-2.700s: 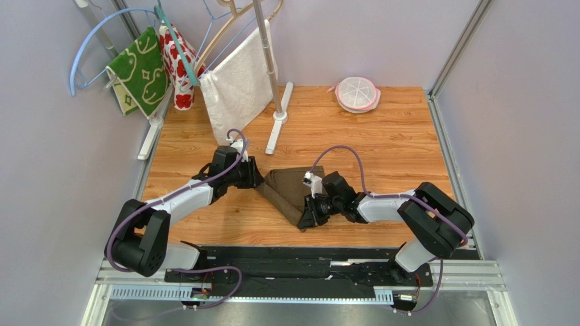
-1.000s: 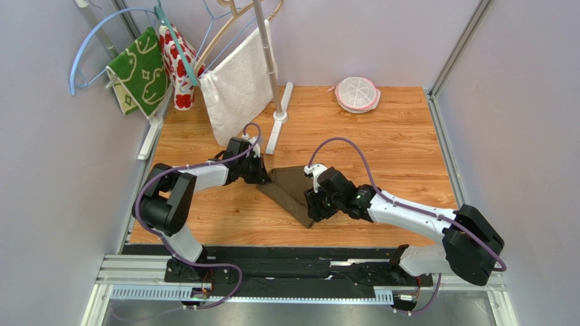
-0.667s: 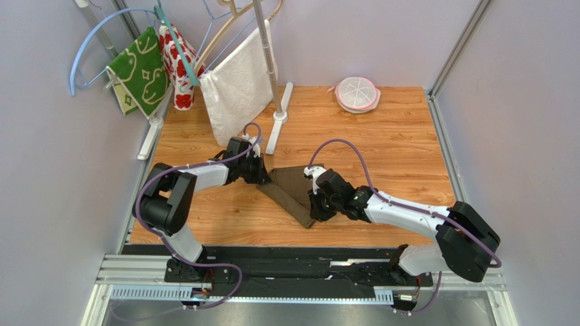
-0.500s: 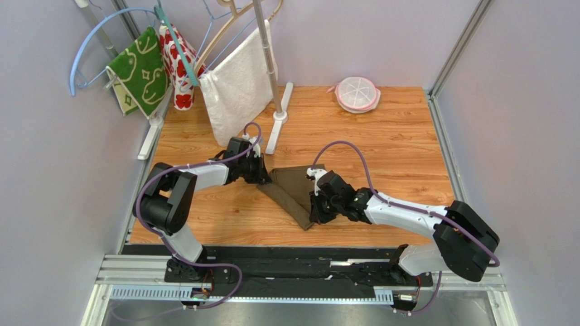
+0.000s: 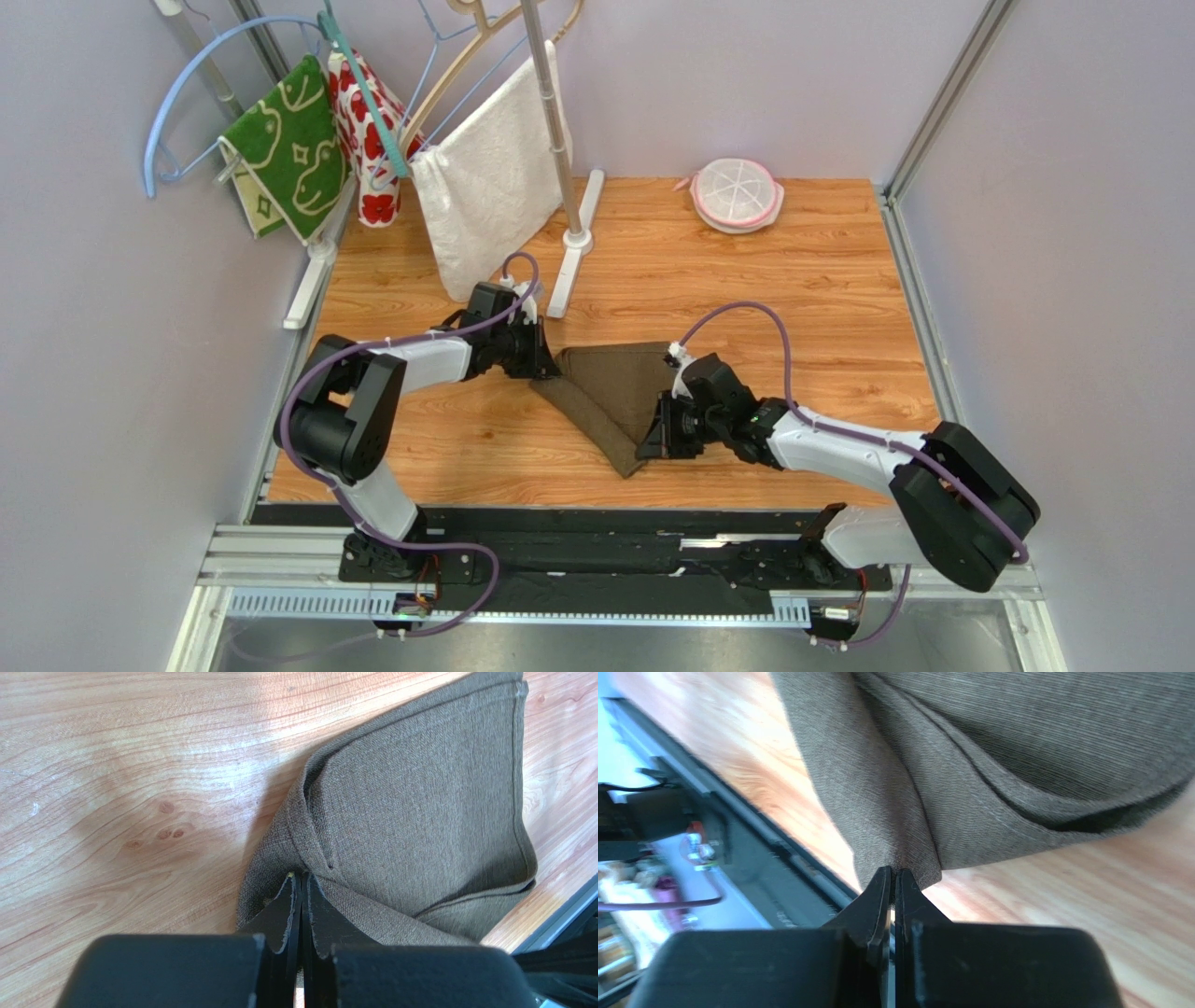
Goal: Fold the napkin, place the utensils inside, and roll it up
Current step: Roll the napkin with the utensil
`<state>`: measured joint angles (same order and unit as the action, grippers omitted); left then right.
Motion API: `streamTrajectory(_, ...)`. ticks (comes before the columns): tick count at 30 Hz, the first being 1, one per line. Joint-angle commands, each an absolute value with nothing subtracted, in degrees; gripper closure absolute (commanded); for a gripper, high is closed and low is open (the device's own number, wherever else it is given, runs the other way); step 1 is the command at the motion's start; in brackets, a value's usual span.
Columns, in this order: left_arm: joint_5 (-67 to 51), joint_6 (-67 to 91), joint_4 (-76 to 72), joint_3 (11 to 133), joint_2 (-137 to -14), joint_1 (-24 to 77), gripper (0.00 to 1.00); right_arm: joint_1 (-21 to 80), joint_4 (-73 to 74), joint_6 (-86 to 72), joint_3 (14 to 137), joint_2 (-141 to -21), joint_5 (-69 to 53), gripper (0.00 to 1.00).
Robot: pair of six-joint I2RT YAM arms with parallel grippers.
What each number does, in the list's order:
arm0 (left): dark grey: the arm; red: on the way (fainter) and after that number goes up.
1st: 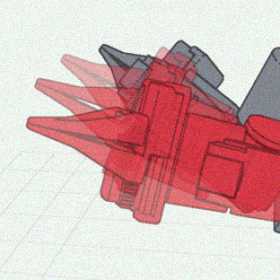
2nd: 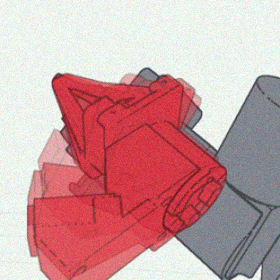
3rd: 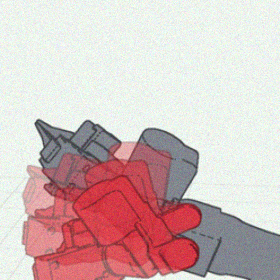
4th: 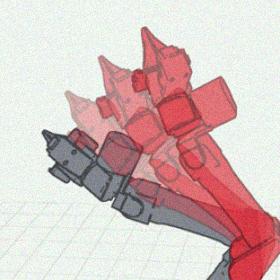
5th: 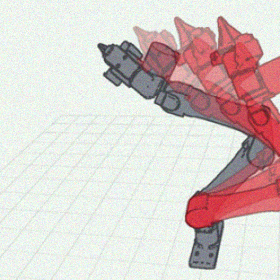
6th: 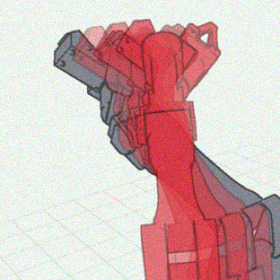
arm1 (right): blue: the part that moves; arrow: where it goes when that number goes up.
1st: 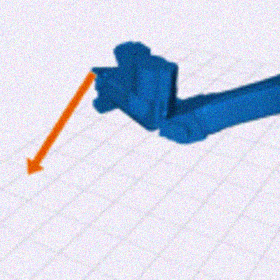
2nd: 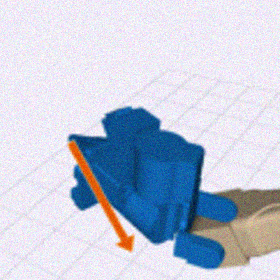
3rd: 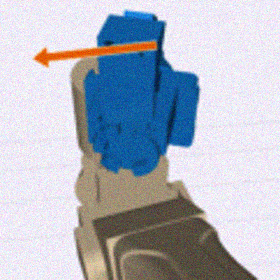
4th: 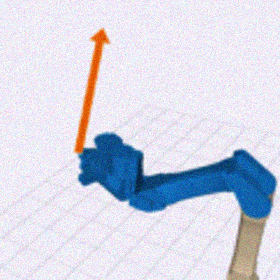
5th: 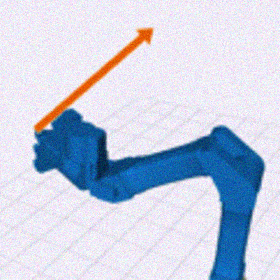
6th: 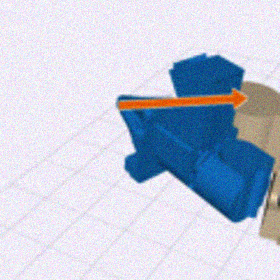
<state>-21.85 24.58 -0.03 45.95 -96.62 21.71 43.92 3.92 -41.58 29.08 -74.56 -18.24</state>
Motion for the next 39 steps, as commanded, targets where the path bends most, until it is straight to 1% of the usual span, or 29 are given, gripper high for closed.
streamTrajectory(1,-18.19,22.5,4.83,45.53,-99.49,21.71,1.0,43.95,-3.68,-49.83,27.95,-73.12,-23.03,1.0)
streamTrajectory(5,-18.1,22.59,4.92,45.7,-99.93,21.71,1.0,43.86,-5.54,-50.62,26.28,-73.83,-22.15,1.0)
streamTrajectory(13,-18.02,22.33,5.01,46.14,-100.9,21.71,1.0,43.24,-2.81,-46.15,22.94,-72.86,-11.08,1.0)
streamTrajectory(17,-17.93,22.15,5.01,46.41,-101.34,21.71,1.0,43.5,-1.59,-42.28,23.9,-72.34,-11.33,0.98)
streamTrajectory(19,-17.93,21.97,5.36,46.58,-101.6,21.71,1.0,44.99,0.08,-39.39,25.57,-69.71,-11.52,0.88)
streamTrajectory(20,-17.93,21.97,5.45,46.67,-101.78,21.71,1.0,46.04,4.79,-38.16,26.79,-68.57,-10.38,0.73)
streamTrajectory(22,-17.93,22.06,5.62,46.84,-101.95,21.71,1.0,49.11,8.07,-34.73,30.48,-64.87,-6.17,0.62)
streamTrajectory(23,-17.84,22.15,5.71,46.93,-102.04,21.71,1.0,50.09,10.7,-33.76,31.72,-63.65,-4.76,0.54)
streamTrajectory(26,-18.02,21.97,6.15,47.28,-102.3,21.71,1.0,54.3,13.61,-29.37,35.5,-61.44,-0.1,0.46)
streamTrajectory(28,-17.93,21.97,6.42,47.46,-102.48,21.71,1.0,58.07,14.5,-25.95,38.14,-62.39,5.17,0.45)
streamTrajectory(33,-18.02,22.15,6.59,47.72,-102.92,21.71,1.0,65.63,18.1,-21.28,44.55,-73.55,15.44,0.43)
streamTrajectory(39,-18.19,22.15,7.12,47.81,-103.01,21.71,1.0,70.74,18.37,-18.63,48.69,-84.01,22.93,0.42)
